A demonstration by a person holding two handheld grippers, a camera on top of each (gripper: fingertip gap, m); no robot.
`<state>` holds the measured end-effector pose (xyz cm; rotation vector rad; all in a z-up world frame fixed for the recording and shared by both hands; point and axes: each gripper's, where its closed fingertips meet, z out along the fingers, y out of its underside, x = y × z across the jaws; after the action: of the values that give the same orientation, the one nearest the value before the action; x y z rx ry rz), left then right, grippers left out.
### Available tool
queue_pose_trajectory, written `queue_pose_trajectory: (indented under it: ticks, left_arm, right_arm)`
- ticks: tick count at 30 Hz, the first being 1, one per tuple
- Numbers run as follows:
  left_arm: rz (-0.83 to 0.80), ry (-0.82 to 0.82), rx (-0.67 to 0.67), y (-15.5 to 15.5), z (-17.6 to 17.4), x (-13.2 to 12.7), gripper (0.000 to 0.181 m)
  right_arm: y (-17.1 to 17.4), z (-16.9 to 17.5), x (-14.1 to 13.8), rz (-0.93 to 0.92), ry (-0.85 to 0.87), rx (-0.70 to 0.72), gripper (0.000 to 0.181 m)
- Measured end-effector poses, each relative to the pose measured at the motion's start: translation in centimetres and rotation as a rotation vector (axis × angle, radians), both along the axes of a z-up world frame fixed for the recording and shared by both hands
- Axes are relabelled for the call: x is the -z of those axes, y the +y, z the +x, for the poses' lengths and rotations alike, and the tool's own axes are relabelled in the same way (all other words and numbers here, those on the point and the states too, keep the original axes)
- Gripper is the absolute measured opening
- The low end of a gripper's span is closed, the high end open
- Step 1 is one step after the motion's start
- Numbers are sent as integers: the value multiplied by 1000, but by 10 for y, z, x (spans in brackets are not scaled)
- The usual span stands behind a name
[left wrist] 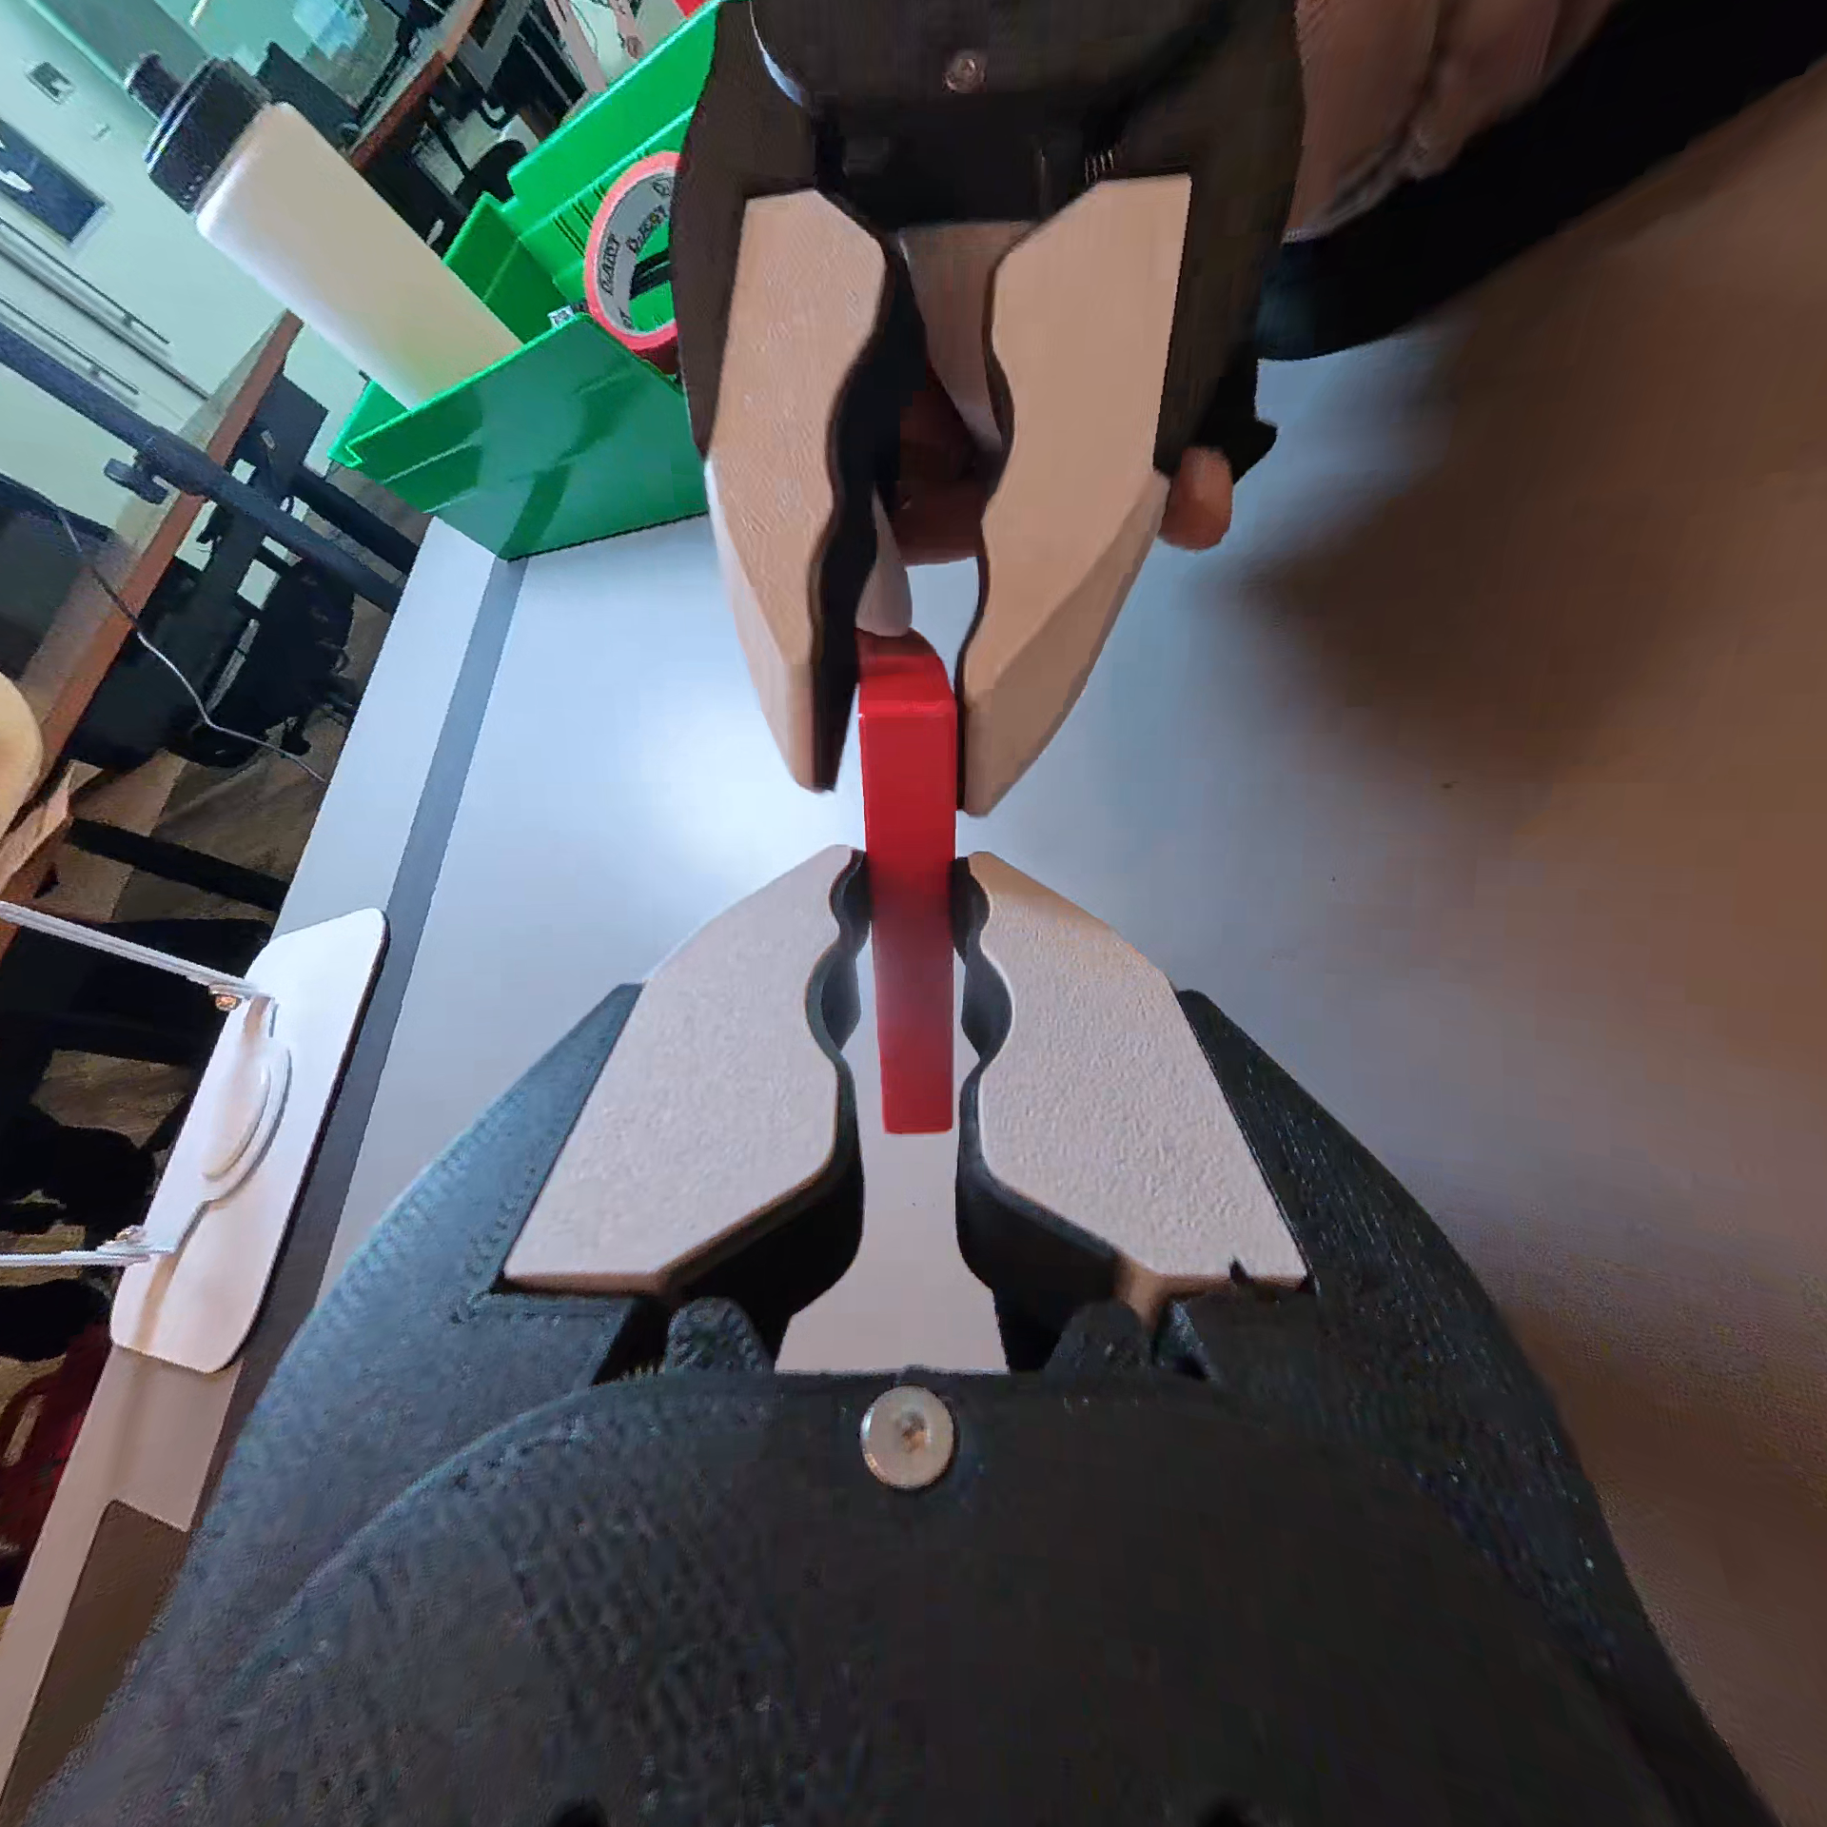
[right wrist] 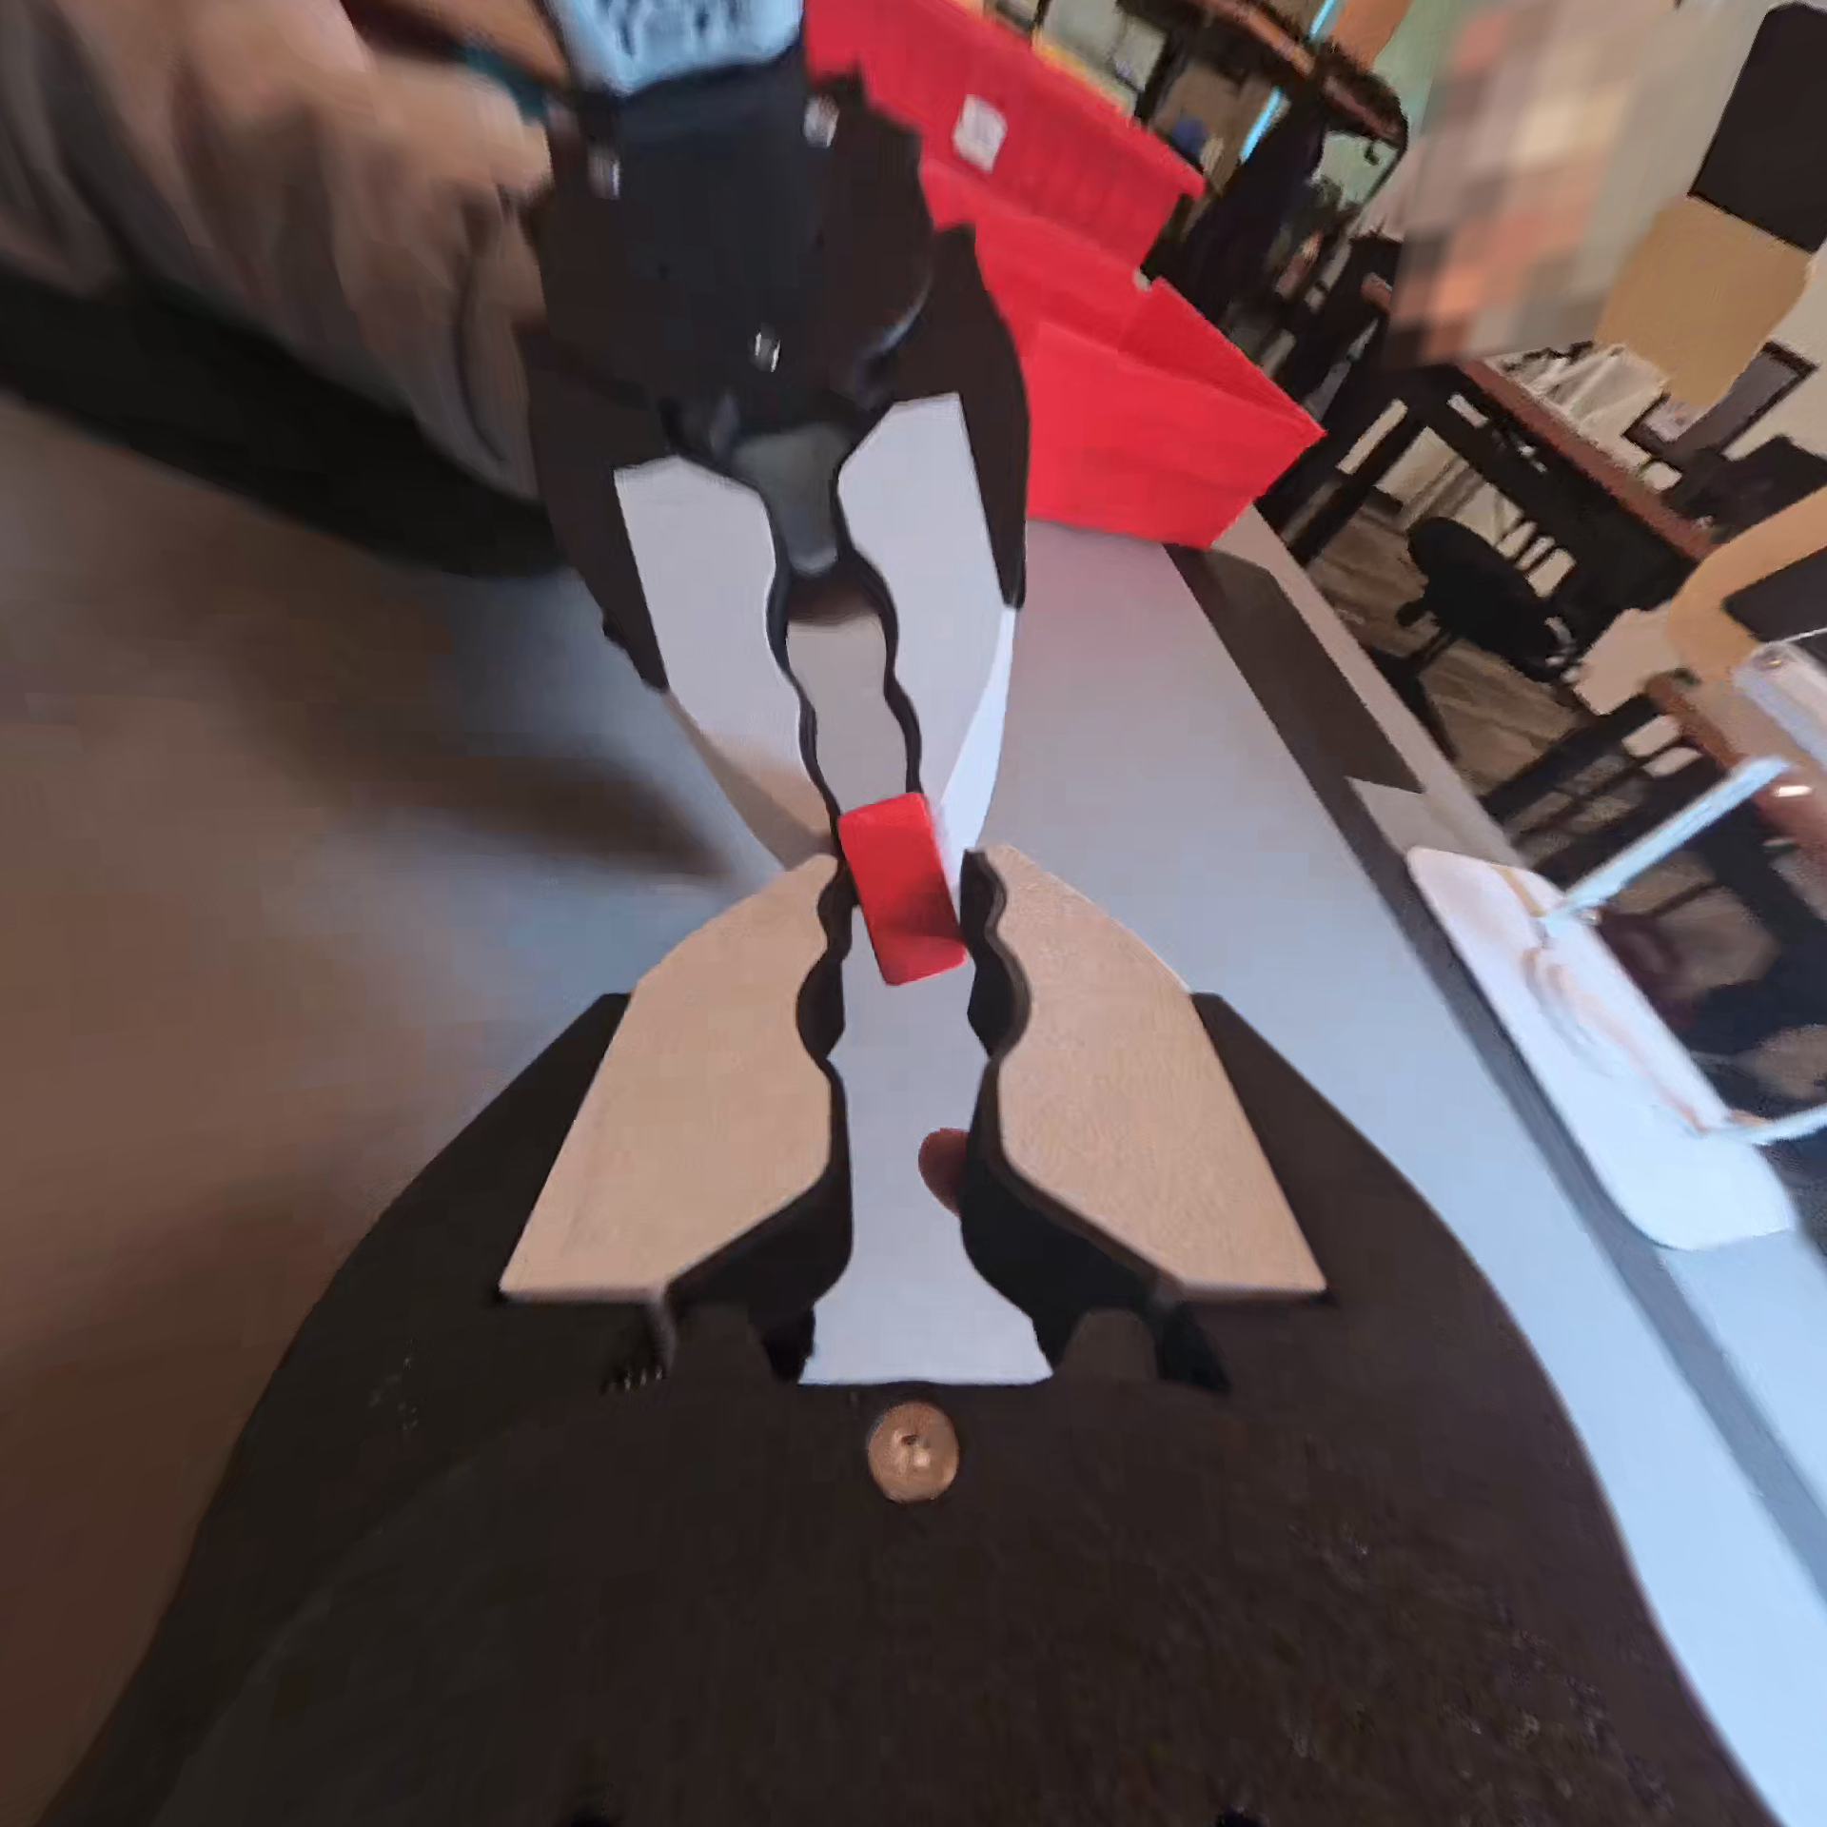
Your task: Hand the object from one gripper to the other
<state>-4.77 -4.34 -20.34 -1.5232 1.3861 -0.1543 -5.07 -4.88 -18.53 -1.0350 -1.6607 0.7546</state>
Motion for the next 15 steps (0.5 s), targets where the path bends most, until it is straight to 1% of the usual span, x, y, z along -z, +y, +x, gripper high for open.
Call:
queue_pose_trajectory:
  ticks: [2, 4, 6, 7, 8, 9, 10, 12, 13, 15]
  left_arm:
    - [3, 6, 7, 0, -2, 0, 16]
    - [10, -13, 4, 2, -3, -3, 17]
    - [-11, -103, -40, 8, -6, -10, 18]
    - [-38, -172, -83, 14, -11, -16, 20]
    - [-83, -255, -122, 20, -18, -21, 26]
    - [-156, -353, -152, 26, -24, -27, 33]
    - [-266, -465, -179, 31, -31, -30, 38]
    - [-585, -726, -183, 35, -37, -33, 46]
    - [-766, -878, -137, 33, -36, -37, 49]
    - [-1074, -1212, 22, 30, -37, -55, 49]
  right_arm:
    - [4, 1, 7, 127, -43, 11, 18]
    - [4, 1, 4, 134, -37, 20, 17]
    - [10, 1, -4, 201, 2, 55, 17]
    - [17, 3, -9, 267, 25, 96, 17]
    - [24, 5, -15, 344, 50, 137, 17]
    - [30, 7, -23, 419, 87, 172, 17]
    - [33, 9, -31, 499, 129, 202, 17]
    - [35, 12, -44, 691, 195, 252, 17]
    - [33, 12, -48, 782, 215, 261, 17]
    - [26, 10, -47, 917, 236, 254, 17]
